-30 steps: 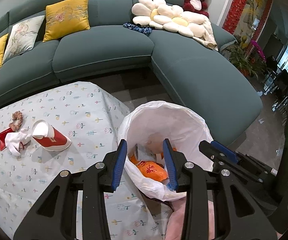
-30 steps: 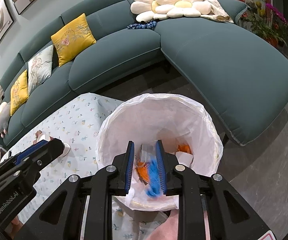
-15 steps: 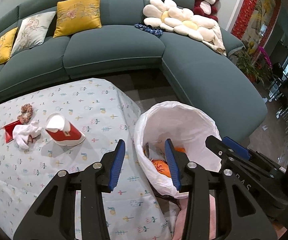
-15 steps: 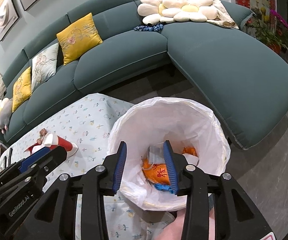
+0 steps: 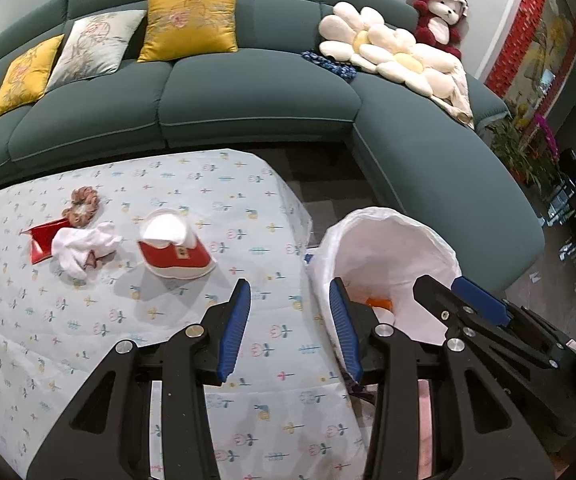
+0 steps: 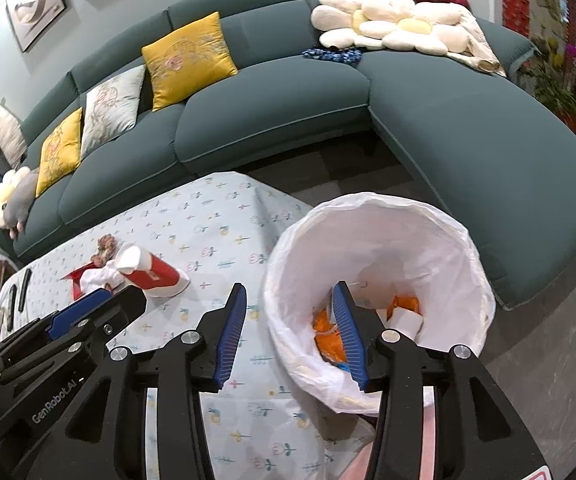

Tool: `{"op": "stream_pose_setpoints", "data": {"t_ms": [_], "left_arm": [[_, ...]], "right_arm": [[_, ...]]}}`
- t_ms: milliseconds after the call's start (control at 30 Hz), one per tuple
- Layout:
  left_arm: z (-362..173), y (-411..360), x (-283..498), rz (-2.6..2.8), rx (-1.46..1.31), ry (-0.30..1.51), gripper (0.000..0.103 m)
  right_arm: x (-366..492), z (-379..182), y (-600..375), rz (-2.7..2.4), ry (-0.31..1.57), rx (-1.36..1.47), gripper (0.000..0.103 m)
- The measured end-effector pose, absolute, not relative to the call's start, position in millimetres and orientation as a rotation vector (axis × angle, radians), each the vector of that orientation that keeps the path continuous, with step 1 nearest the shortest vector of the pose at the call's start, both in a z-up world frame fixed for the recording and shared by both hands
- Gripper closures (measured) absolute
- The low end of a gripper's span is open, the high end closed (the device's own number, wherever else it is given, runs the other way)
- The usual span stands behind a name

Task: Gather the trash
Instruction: 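Move both tools back over the table toward the paper cup and tissue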

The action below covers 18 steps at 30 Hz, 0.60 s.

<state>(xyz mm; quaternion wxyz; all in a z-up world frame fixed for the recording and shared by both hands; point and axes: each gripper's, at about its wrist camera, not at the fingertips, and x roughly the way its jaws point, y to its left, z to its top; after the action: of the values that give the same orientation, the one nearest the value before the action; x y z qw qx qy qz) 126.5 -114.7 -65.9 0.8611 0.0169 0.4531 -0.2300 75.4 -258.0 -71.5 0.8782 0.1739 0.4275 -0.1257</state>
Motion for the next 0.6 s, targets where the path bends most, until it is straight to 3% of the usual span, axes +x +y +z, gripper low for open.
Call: {"op": "stream_pose_setpoints", "data": {"t_ms": [467, 600], "left_arm": [[-77, -49, 144, -0.384, -0.043, 0.970, 0.064], [-82, -22, 151, -0.336, -0.063, 0.973, 0.058]], "right_arm": [[97, -70, -202, -0.189, 0.920, 0.280, 0.054], [106, -72, -185, -0.167, 0.932, 0.265, 0.054]]}}
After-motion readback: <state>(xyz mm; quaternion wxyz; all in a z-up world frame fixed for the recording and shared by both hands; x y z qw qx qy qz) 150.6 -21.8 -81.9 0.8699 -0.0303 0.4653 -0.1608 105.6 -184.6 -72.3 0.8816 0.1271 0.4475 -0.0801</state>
